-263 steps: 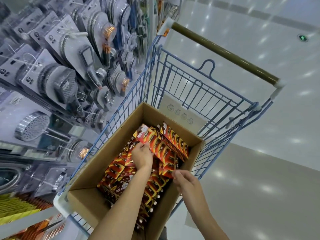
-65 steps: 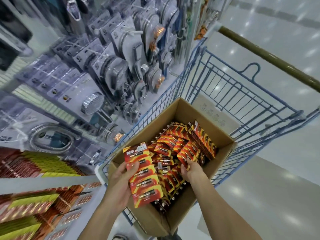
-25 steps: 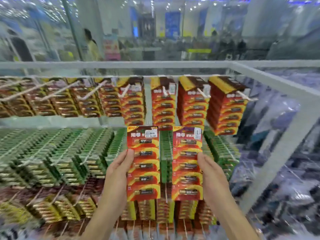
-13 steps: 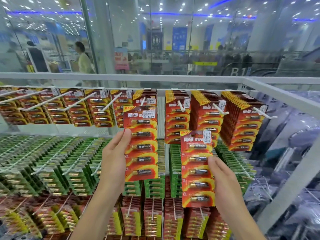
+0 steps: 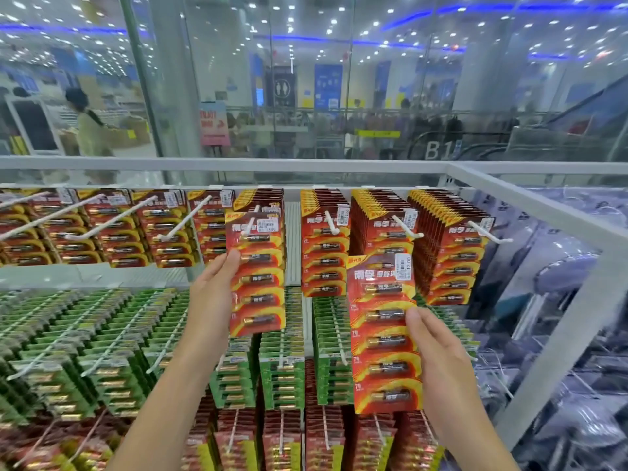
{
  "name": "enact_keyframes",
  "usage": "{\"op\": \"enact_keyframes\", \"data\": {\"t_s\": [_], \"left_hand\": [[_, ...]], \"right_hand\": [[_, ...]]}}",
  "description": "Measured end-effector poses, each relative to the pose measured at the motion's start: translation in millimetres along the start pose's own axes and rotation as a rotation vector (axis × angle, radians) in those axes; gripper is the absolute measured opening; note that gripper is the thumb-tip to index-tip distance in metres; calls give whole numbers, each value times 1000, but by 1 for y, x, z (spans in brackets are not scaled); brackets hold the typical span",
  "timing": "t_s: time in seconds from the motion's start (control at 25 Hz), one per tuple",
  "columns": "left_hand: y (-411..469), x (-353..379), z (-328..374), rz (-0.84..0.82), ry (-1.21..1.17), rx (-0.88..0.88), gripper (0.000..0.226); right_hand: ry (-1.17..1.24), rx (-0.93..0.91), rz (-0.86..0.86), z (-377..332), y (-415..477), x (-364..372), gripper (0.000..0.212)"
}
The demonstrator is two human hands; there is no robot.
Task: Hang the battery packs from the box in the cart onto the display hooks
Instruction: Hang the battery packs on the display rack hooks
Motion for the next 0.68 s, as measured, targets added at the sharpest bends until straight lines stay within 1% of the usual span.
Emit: {"op": "enact_keyframes", "data": {"t_s": [0.16,0.28,0.4,0.52,0.68], "left_hand": [[43,20,-3,44,28,41,19],[64,25,-9,58,18,50,21],[69,23,-12,88,7,65,20],[69,18,-14,134,0,90,16],[69,11,-14,184,-15,110,13]], "right_hand": [[-1,-78,62,-27,4,-13,28],[-37,-136,113,-43,8,-24,24],[-90,-166,129,-51,13,-27,26],[-123,-174,125,-54,20,-23,29],[-155,-153,147,-46,42,-19,26]]}}
Point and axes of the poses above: each hand's wrist, its own y-axis towards the middle knuckle, its own x-axis out of the palm, z = x × y, the point moved 10 cm from there along y, towards the middle knuckle, and after that the axes turned 12 degrees about z, right-handed, at the moved point
